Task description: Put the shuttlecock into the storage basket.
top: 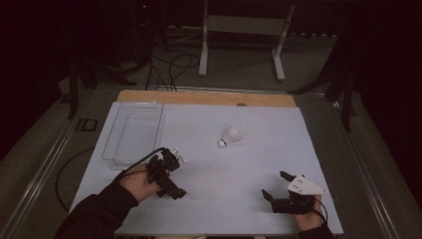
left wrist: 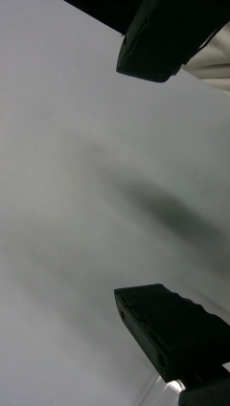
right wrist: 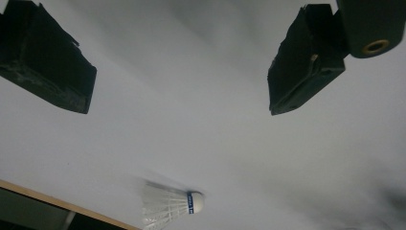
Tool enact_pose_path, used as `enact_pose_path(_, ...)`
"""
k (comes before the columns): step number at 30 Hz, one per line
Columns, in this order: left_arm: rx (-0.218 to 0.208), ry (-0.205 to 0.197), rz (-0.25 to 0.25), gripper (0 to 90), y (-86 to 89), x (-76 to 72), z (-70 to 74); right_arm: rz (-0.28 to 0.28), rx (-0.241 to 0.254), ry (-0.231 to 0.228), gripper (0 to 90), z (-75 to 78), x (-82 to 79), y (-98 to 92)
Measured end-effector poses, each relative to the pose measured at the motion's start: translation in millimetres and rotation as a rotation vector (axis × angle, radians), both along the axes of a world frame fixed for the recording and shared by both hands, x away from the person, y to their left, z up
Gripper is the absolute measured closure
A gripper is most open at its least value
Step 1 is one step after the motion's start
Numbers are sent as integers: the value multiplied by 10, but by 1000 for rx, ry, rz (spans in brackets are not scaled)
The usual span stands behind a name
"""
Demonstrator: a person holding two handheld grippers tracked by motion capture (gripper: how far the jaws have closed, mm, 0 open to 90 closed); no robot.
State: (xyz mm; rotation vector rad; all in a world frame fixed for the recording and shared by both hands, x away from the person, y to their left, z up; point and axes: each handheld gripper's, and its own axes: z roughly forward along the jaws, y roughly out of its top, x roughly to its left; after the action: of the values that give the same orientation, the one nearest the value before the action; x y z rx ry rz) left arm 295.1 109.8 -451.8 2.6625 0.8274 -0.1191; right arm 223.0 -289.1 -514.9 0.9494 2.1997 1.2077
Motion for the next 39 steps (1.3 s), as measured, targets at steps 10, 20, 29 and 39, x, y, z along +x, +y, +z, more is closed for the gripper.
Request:
enact_pose_path(10, 17, 6, -29, 0, -120, 104, 80, 2, -1, -2, 95, 1, -1, 2)
enact_pose_path(20, -2, 17, -40, 0, -239, 250, 123, 2, 2, 1, 95, -1, -1, -5)
enact_pose_path(29, 15, 11, -35, 0, -333, 374, 173, 3, 1, 4, 95, -5, 1, -2)
enact_pose_path(39, 67, 42, -60, 0, -528, 504, 128, 4, 1, 9, 95, -11, 5, -5)
